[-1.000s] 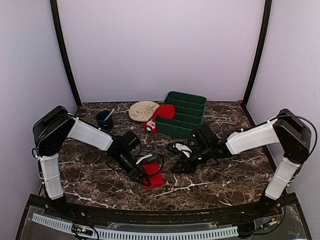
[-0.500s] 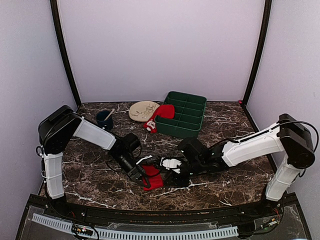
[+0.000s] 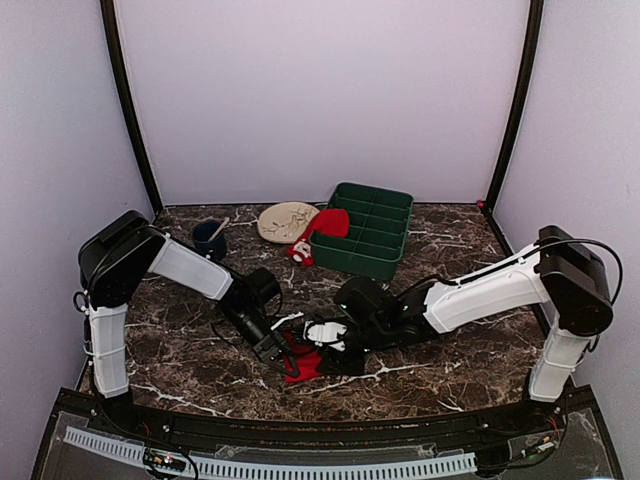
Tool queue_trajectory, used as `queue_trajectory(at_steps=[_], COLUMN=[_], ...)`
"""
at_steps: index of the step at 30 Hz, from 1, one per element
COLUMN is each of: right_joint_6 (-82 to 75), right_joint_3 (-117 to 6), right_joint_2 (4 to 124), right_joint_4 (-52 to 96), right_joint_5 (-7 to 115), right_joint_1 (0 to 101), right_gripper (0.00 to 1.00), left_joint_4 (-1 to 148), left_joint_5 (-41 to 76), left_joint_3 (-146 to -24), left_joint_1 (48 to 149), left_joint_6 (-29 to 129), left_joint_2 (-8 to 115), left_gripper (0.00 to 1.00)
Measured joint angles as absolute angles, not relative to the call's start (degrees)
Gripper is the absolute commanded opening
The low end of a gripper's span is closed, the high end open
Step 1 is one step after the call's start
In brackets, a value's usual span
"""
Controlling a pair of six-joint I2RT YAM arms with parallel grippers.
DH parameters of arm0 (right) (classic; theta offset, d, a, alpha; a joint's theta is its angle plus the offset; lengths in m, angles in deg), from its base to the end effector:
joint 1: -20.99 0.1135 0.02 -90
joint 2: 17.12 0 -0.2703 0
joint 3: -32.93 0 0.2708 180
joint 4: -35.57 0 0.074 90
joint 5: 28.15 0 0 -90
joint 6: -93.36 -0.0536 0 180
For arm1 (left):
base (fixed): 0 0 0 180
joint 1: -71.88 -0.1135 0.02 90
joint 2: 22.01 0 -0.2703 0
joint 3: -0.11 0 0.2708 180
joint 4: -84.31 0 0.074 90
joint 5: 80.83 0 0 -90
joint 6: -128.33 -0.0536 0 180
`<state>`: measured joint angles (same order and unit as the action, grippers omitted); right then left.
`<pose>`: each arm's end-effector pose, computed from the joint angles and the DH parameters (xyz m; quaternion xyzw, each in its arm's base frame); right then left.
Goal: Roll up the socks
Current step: Roll the sock at the center of the board.
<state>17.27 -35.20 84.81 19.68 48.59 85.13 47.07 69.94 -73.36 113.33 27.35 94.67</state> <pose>0.1558 0.3496 0.1311 -0.6181 0.6994 0.2434 0.2639 0.2354 -0.2703 0.0708 -0.4175 -0.7526 0.5052 0.0632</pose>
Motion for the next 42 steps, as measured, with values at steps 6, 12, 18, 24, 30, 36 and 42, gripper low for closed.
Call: queue_trajectory(at_steps=[6,12,18,24,30,36,42], right_joint_6=[18.14,18.76,19.22,19.41,19.46,19.61,19.70], right_joint_3=[-36.62,-37.19,-37.40,-37.51,-37.73,-37.75,-38.06], right_joint_2=[86.14,87.74,88.79,88.87,88.85,88.87,89.33], right_joint_4=[18.00,16.75,16.75,16.75,16.75,16.73,16.71], right_joint_5=[47.72,46.65,46.23,45.95,45.77,45.01,44.50], right_joint_1=[85.56,85.72,85.74,85.74,85.74,85.74,85.74], right_gripper=[0.37,0.37,0.32,0.28,0.22,0.14,0.10], left_joint_4=[46.87,46.41,46.26,46.15,46.08,45.60,44.44], left_joint_5=[70.20,70.69,70.90,71.06,71.21,71.56,72.43], left_joint_3=[-73.36,-73.38,-73.36,-73.36,-73.38,-73.62,-74.17], left_joint_1=[113.27,113.27,113.27,113.24,113.22,113.18,113.18], left_joint_6=[26.95,26.91,26.89,26.84,26.78,26.82,27.59], left_joint_2=[94.80,95.02,95.11,95.22,95.33,95.42,95.37], left_gripper=[0.21,0.21,0.21,0.21,0.22,0.31,0.40])
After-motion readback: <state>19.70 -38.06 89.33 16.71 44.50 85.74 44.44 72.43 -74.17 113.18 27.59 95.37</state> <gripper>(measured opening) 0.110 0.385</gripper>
